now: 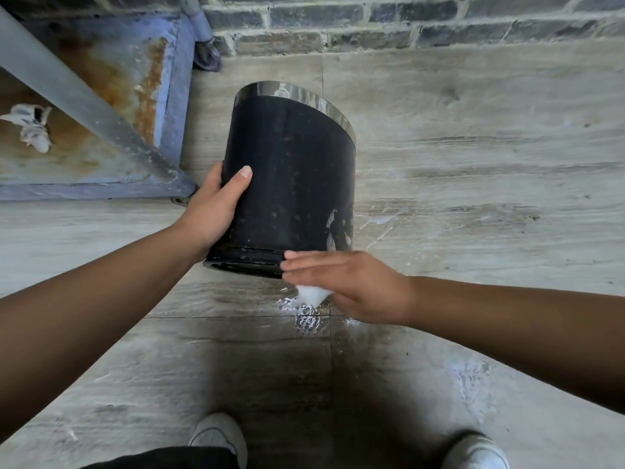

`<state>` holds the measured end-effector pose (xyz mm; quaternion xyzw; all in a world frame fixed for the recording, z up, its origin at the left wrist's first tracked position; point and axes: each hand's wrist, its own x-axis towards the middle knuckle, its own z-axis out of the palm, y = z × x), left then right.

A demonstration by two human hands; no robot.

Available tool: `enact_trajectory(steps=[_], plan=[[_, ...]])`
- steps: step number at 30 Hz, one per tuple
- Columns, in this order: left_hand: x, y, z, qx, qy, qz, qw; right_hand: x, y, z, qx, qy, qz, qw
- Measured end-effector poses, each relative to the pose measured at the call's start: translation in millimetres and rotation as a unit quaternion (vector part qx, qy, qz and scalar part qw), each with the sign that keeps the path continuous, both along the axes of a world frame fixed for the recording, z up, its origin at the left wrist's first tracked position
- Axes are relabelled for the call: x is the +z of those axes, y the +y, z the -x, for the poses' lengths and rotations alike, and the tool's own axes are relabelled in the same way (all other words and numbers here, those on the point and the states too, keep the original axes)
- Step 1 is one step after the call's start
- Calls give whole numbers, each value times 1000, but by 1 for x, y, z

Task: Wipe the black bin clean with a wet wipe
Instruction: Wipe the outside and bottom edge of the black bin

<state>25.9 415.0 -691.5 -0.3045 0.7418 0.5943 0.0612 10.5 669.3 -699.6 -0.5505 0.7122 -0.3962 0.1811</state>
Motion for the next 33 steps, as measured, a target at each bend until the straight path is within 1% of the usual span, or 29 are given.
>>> enact_trajectory(steps=[1, 2, 3, 5, 6, 7, 8, 9, 10, 12, 14, 17, 20, 22, 23, 24, 25, 26, 27, 28, 29, 30, 31, 33], plan=[[-1, -2, 0, -1, -2, -4, 1000, 1, 4, 6, -47, -10, 20, 999], [-2, -3, -1, -1, -7, -2, 1000, 3, 4, 17, -115, -23, 39, 992], [-3, -4, -1, -3, -13, 2, 1000, 5, 1, 32, -199, -47, 53, 977], [-6, -2, -3, 3, -13, -1, 1000, 9, -10, 67, -354, -126, 67, 924], [-7, -1, -3, 8, -9, -5, 1000, 9, -16, 82, -404, -147, 72, 900], [-8, 0, -3, 12, -7, -6, 1000, 6, -22, 93, -427, -157, 66, 888], [-9, 1, -3, 18, -7, -7, 1000, -1, -26, 97, -419, -168, 49, 891], [-8, 1, -3, 25, -8, -9, 1000, -10, -29, 92, -386, -174, 18, 906], [-8, 1, -3, 25, -9, -5, 1000, -20, -31, 82, -342, -161, -19, 926], [-7, 2, -5, 17, -10, 9, 1000, -32, -28, 53, -259, -99, -55, 959], [-7, 1, -6, 16, -10, 19, 1000, -34, -20, 28, -182, -47, -39, 981], [-11, -5, -6, 22, -9, 21, 1000, -31, -4, -1, -97, -10, -31, 995], [-14, -12, -7, 21, -11, -2, 1000, -26, 7, -15, -46, 12, -28, 998], [-18, -14, -8, 19, -11, -17, 1000, -21, 13, -11, -24, 38, -11, 999], [-20, -15, -9, 18, -11, -23, 1000, -19, 15, -6, -30, 49, 1, 998], [-22, -16, -10, 19, -11, -31, 999, -18, 16, 0, -57, 56, 12, 997], [-25, -18, -11, 19, -12, -39, 999, -16, 16, 7, -111, 51, 18, 992], [-27, -19, -12, 16, -16, -46, 999, -16, 14, 17, -190, 26, 25, 981], [-29, -20, -13, 12, -21, -51, 998, -17, 12, 30, -277, -17, 29, 960], [-31, -22, -13, 12, -27, -58, 998, -19, 10, 47, -355, -67, 26, 932], [-32, -23, -13, 17, -32, -65, 997, -24, 7, 66, -410, -112, 13, 905], [-33, -25, -13, 25, -35, -67, 997, -29, 4, 85, -441, -141, -1, 886], [-34, -25, -13, 32, -36, -66, 997, -34, 1, 99, -450, -153, -16, 880], [-35, -25, -13, 44, -30, -63, 997, -43, -8, 106, -413, -142, -57, 898]])
